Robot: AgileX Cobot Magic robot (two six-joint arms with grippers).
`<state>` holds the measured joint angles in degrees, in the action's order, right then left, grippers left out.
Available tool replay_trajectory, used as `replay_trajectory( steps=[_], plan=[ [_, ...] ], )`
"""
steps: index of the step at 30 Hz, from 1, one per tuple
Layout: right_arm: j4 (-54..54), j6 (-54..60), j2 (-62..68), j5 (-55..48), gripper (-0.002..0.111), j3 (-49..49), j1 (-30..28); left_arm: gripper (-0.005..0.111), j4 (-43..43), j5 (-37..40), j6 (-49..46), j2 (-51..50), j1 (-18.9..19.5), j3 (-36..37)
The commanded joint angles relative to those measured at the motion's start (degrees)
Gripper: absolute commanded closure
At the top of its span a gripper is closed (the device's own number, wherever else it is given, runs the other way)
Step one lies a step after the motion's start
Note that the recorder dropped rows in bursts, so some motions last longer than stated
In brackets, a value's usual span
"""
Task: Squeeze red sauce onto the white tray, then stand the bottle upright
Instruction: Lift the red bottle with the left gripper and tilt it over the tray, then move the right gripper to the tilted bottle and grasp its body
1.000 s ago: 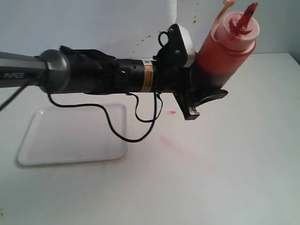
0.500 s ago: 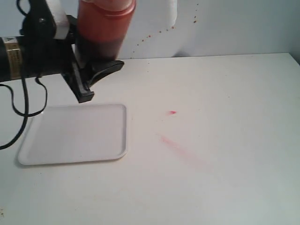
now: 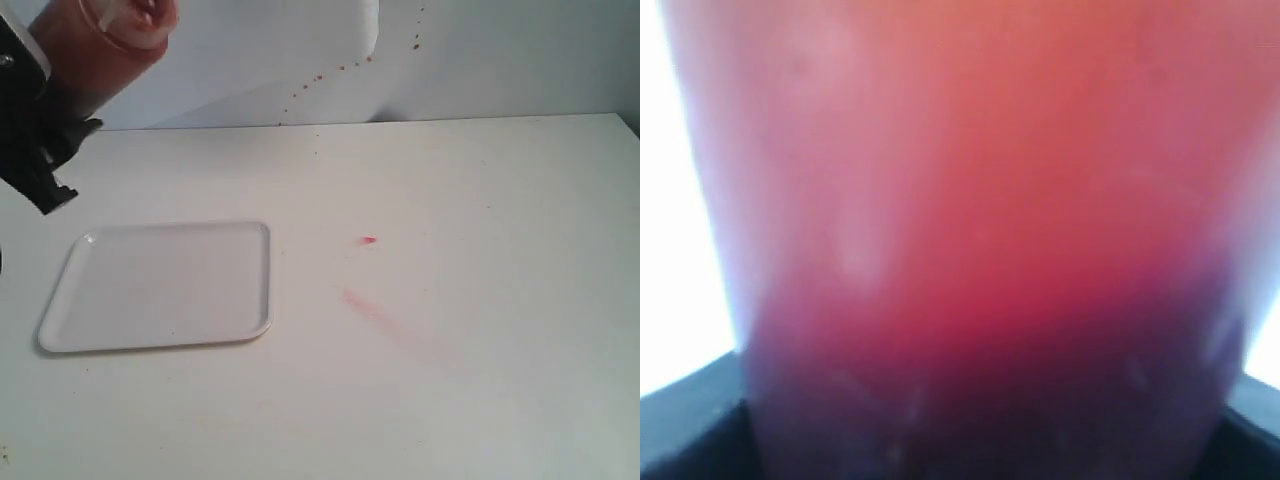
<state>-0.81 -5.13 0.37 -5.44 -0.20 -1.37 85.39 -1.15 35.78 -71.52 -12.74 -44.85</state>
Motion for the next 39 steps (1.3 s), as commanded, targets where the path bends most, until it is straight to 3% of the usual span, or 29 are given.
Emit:
replay_trajectory(
  steps=[1, 6, 9, 11, 13, 16, 19, 26, 28, 30, 31, 33, 35, 39],
  plan=[
    [-15.9, -8.2, -0.4, 13.2, 0.108, 0.2, 0.3, 0.107, 6.7, 7.7, -3.8, 0.8, 0.2, -0.1],
    [-14.8, -17.4, -0.4, 13.8, 0.108, 0.2, 0.3, 0.107, 14.6, 12.8, -8.6, 0.8, 0.2, -0.1],
    [-7.0, -28.4, -0.4, 15.0, 0.108, 0.2, 0.3, 0.107, 14.6, 15.5, -11.4, 0.3, 0.2, -0.5],
    [4.6, -39.9, -0.4, 19.7, 0.108, 0.2, 1.7, 0.107, 14.6, 16.6, -14.7, -0.5, 0.2, -0.9],
    [23.9, -50.5, 0.0, 33.5, 0.108, 0.2, 3.5, 0.107, 14.6, 16.6, -20.9, -1.4, 0.2, -0.9],
    [45.9, -57.8, 6.4, 43.7, 0.108, -6.4, 4.9, 0.107, 14.6, 16.6, -27.5, -3.3, 0.2, -0.9],
    [65.2, -69.9, 22.6, 42.5, 0.108, -19.4, 4.9, 0.107, 14.6, 20.5, -36.1, -5.6, 0.2, -1.1],
    [78.1, -70.3, 75.3, 68.3, 0.108, -47.8, 4.9, 0.107, 14.6, 24.3, -44.9, -8.1, 0.2, -5.7],
    [78.3, -70.3, 87.0, 75.4, 0.098, -55.1, 5.4, 0.107, 14.6, 23.6, -49.5, -8.1, 0.2, -5.7],
    [82.1, -70.2, 96.3, 75.4, 0.074, -63.1, 8.1, 0.107, 14.6, 23.2, -55.8, -8.1, 0.2, -5.7],
    [85.5, -69.9, 101.7, 75.4, 0.053, -67.9, 11.1, 0.107, 14.6, 22.5, -58.3, -8.1, 0.2, -5.7],
    [90.5, -72.7, 107.9, 72.3, 0.021, -74.8, 16.1, 0.107, 14.6, 21.9, -59.1, -8.1, 0.1, -5.7],
    [94.9, -75.4, 111.1, 66.4, 0.014, -79.2, 19.6, 0.107, 14.6, 21.9, -61.4, -8.1, 0.1, -5.7],
    [98.5, -76.5, 114.7, 60.8, 0.015, -85.3, 24.6, 0.107, 14.6, 22.2, -67.9, -8.1, 0.1, -5.7]
  ],
)
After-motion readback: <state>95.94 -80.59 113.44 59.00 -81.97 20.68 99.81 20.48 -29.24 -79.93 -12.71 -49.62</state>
